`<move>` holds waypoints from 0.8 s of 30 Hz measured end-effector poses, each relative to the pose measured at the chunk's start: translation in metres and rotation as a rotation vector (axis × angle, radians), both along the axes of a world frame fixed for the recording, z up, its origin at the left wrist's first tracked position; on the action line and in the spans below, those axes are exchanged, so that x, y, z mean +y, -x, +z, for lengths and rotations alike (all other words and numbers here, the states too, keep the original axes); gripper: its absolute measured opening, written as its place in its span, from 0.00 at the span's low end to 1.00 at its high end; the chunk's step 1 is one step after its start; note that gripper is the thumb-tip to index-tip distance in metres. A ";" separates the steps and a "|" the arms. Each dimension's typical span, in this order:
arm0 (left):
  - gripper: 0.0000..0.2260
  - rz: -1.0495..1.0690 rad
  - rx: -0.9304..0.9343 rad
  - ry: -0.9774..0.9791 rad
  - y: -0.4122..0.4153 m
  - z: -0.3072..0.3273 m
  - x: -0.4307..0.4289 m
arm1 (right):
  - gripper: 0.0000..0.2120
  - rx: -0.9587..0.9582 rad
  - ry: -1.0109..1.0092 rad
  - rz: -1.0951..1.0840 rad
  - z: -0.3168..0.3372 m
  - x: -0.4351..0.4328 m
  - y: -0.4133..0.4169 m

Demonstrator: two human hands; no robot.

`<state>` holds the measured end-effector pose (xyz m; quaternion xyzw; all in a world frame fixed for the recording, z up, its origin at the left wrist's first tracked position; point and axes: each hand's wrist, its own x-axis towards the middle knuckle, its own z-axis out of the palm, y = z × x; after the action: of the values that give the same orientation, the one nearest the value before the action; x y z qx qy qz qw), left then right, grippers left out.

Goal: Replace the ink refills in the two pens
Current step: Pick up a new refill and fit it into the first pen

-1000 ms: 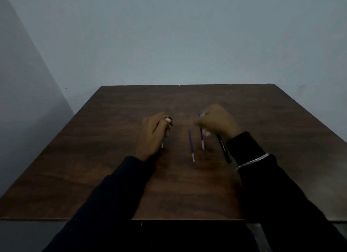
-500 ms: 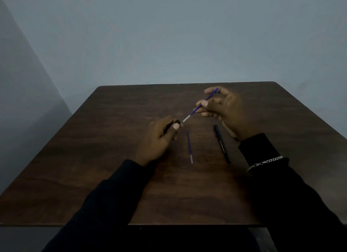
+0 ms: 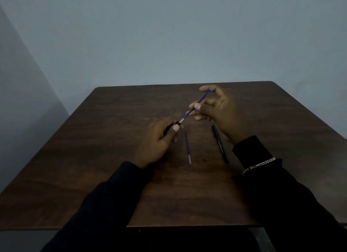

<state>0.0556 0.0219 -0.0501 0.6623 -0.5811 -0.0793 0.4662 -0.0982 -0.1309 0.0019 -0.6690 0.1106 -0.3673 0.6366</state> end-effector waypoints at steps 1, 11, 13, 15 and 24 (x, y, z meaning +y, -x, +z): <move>0.12 -0.003 0.002 -0.001 0.000 0.000 0.000 | 0.17 0.013 0.012 0.012 0.000 0.002 -0.001; 0.12 0.005 0.000 0.025 0.002 0.000 0.000 | 0.06 0.113 0.113 0.072 -0.007 0.007 -0.005; 0.12 0.002 -0.019 0.027 0.003 0.000 0.000 | 0.07 0.131 0.165 0.065 -0.009 0.007 -0.005; 0.12 0.000 -0.035 0.044 0.002 0.000 0.000 | 0.07 0.136 0.185 0.065 -0.011 0.007 -0.006; 0.12 0.000 -0.068 0.068 0.003 -0.001 -0.001 | 0.07 0.144 0.161 0.086 -0.012 0.004 -0.006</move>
<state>0.0523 0.0209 -0.0509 0.6485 -0.5988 -0.0368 0.4686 -0.0918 -0.1267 -0.0098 -0.7467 0.0973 -0.2982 0.5865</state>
